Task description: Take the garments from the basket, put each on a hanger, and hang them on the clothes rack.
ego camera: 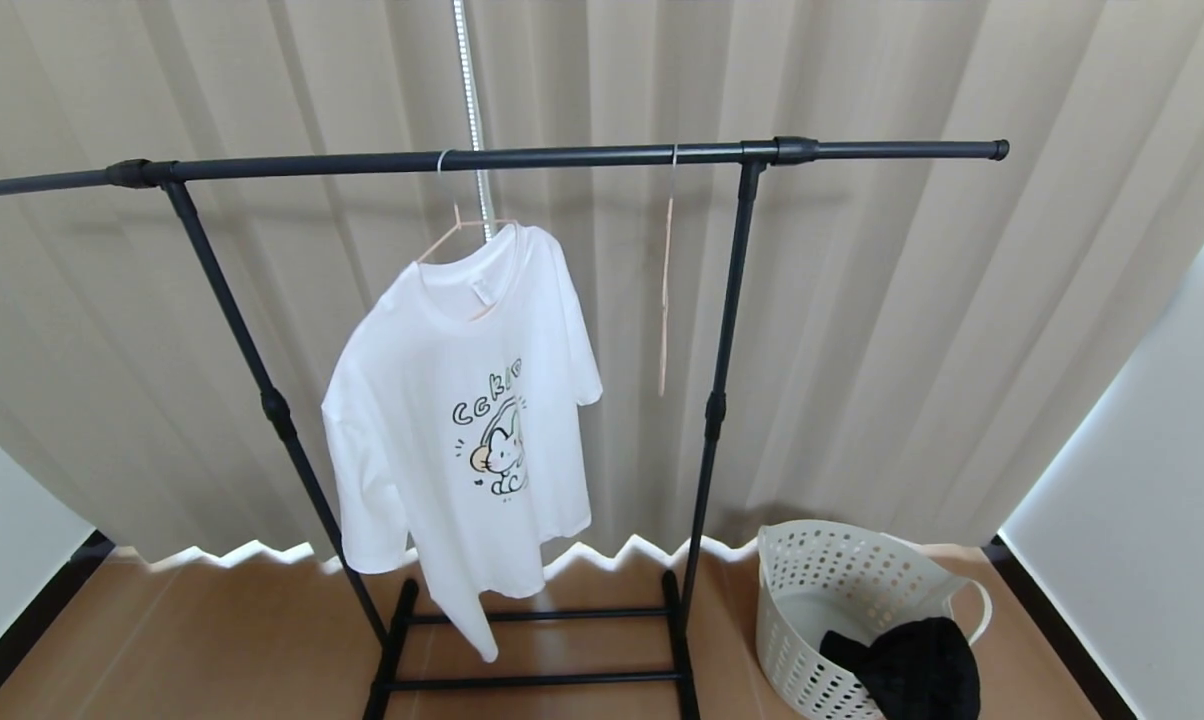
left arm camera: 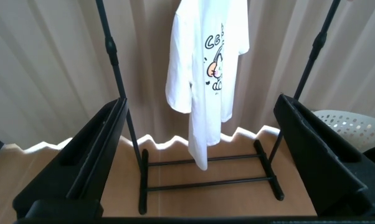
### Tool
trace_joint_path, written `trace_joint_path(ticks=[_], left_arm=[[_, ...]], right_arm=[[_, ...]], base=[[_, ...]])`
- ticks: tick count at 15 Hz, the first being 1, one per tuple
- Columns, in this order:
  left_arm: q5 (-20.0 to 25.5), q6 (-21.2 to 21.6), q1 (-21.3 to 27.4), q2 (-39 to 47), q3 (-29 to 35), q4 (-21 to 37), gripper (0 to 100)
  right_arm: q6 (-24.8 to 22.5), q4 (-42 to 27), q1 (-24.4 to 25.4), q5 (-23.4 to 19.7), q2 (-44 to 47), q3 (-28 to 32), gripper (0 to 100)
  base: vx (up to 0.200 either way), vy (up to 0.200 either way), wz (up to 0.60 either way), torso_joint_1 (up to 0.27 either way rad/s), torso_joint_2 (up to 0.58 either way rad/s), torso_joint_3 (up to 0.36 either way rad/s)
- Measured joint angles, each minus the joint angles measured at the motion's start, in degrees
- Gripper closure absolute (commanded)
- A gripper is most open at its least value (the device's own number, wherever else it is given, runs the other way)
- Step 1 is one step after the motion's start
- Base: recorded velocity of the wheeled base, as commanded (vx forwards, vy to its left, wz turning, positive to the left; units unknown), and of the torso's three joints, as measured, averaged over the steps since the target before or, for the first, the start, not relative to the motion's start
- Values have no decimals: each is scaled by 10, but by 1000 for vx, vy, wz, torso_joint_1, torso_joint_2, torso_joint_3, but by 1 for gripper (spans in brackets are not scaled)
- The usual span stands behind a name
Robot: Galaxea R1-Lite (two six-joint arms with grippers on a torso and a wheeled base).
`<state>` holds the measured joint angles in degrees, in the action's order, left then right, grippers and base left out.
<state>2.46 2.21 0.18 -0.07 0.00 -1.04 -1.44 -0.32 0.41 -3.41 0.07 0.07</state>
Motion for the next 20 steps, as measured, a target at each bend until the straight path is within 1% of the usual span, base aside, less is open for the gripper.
trace_joint_path(ticks=[11,20], left_arm=[[0,0,0,0,0,0,0],[0,0,0,0,0,1,0]], right_arm=[[0,0,0,0,0,0,0],[0,-1,0,0,0,-1,0]], base=[[0,0,0,-209,536,321],[0,0,0,-148,485,334]])
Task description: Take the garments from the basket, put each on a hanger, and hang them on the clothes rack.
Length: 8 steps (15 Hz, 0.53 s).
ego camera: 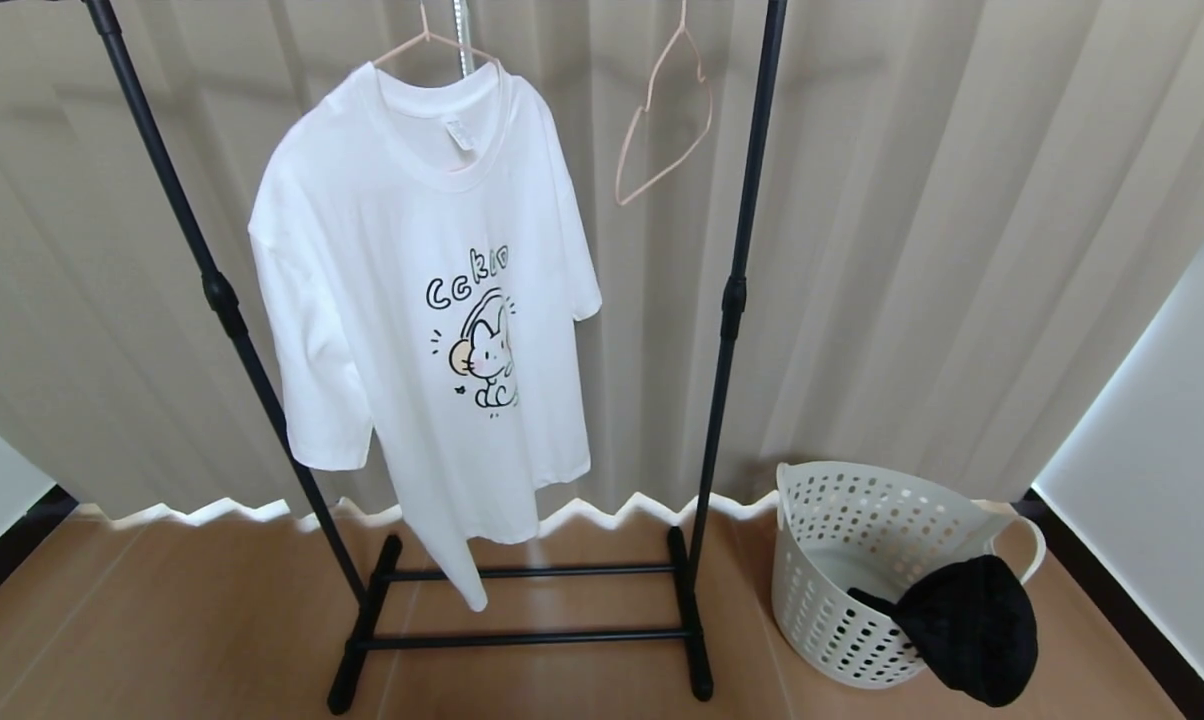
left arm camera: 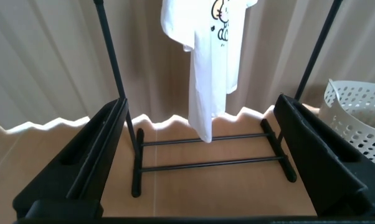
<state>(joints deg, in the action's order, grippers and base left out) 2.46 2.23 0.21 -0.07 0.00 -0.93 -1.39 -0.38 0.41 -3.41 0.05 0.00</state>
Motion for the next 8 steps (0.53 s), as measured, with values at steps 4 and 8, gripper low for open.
trace_joint_path(ticks=[4,8], left_arm=[[0,0,0,0,0,0,0],[0,0,0,0,0,-1,0]], right_arm=[[0,0,0,0,0,0,0],[0,9,0,0,0,0,0]], base=[[0,0,0,-89,458,361],[0,0,0,-33,332,292]])
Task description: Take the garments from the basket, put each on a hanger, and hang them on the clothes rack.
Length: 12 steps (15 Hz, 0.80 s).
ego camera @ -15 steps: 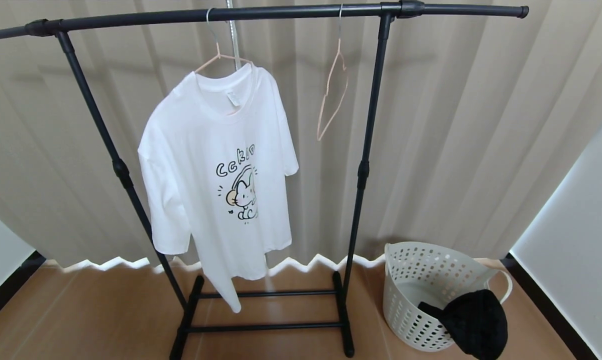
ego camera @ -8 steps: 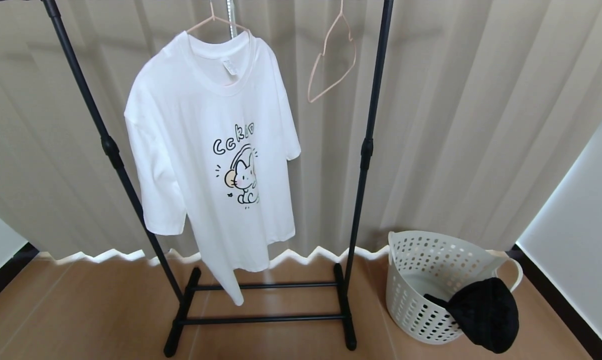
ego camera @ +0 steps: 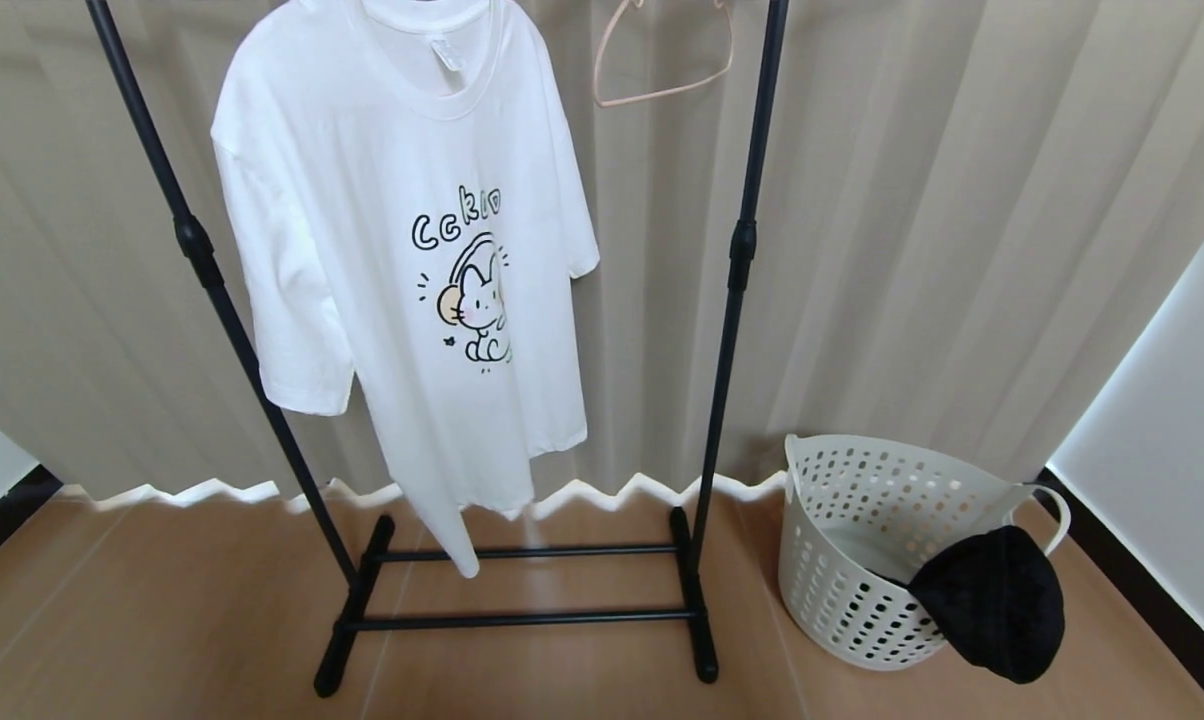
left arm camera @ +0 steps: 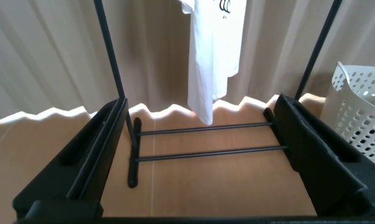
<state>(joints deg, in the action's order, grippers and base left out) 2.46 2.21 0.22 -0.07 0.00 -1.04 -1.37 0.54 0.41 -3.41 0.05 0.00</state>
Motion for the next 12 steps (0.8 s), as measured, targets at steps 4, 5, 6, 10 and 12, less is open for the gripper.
trace_joint_path(ticks=[4,5,6,10,12], left_arm=[[0,0,0,0,0,0,0],[0,0,0,0,0,0,0],[0,0,0,0,0,0,0],[0,0,0,0,0,0,0],[0,0,0,0,0,0,0]], right_arm=[[0,0,0,0,0,0,0],[0,0,0,0,0,0,0],[0,0,0,0,0,0,0],[0,0,0,0,0,0,0],[0,0,0,0,0,0,0]], base=[[0,0,0,-5,35,34],[0,0,-600,-2,7,2],[0,0,-600,-2,7,2],[0,0,-600,1,2,2],[0,0,0,0,0,0]])
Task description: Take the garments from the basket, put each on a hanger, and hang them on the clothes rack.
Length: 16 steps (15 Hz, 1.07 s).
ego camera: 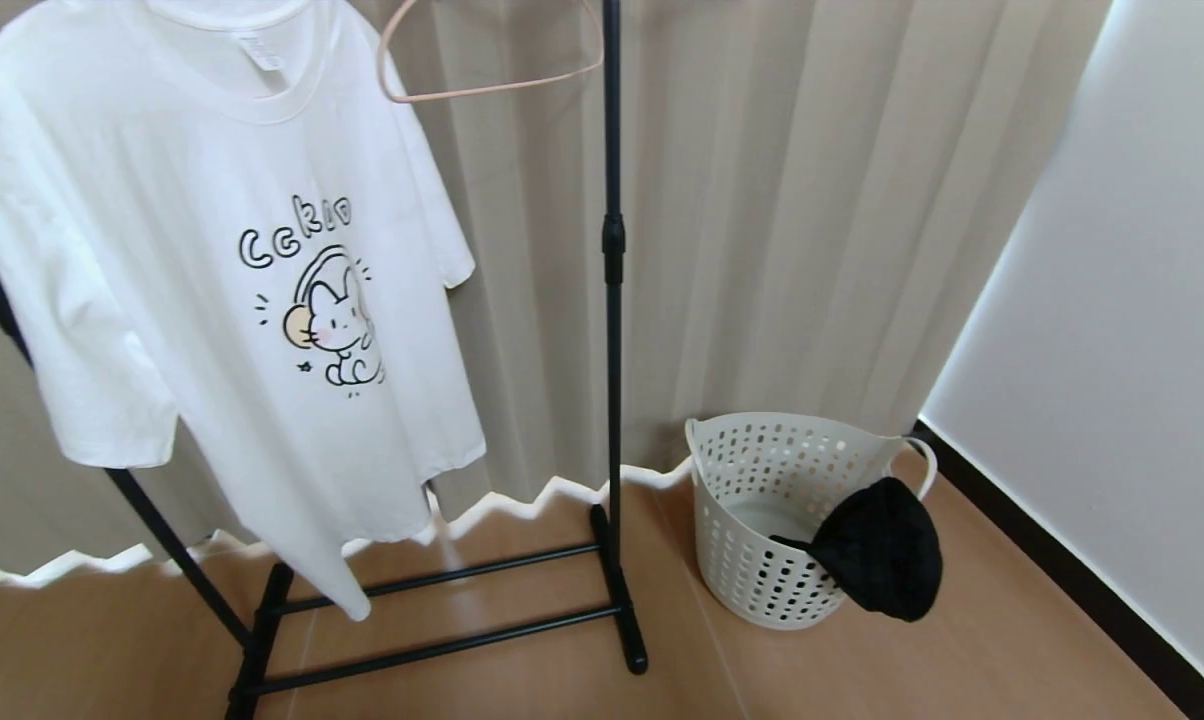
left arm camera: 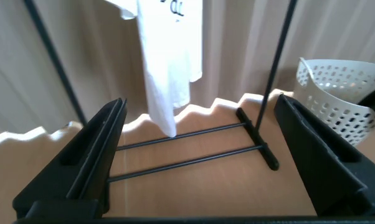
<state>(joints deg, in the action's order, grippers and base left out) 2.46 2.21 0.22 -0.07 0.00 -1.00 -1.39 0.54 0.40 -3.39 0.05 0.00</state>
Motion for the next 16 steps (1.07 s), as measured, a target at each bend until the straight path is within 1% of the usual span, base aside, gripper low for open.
trace_joint_path(ticks=[7,8,13,16], left_arm=[[0,0,0,0,0,0,0],[0,0,0,0,0,0,0],[0,0,-1,0,0,0,0],[0,-1,0,0,0,0,0]], right_arm=[[0,0,0,0,0,0,0],[0,0,0,0,0,0,0],[0,-1,0,0,0,0,0],[0,-1,0,0,0,0,0]], base=[[0,0,0,0,0,0],[0,-200,0,17,2,-2],[200,-200,0,0,0,3],[0,0,-600,7,1,2]])
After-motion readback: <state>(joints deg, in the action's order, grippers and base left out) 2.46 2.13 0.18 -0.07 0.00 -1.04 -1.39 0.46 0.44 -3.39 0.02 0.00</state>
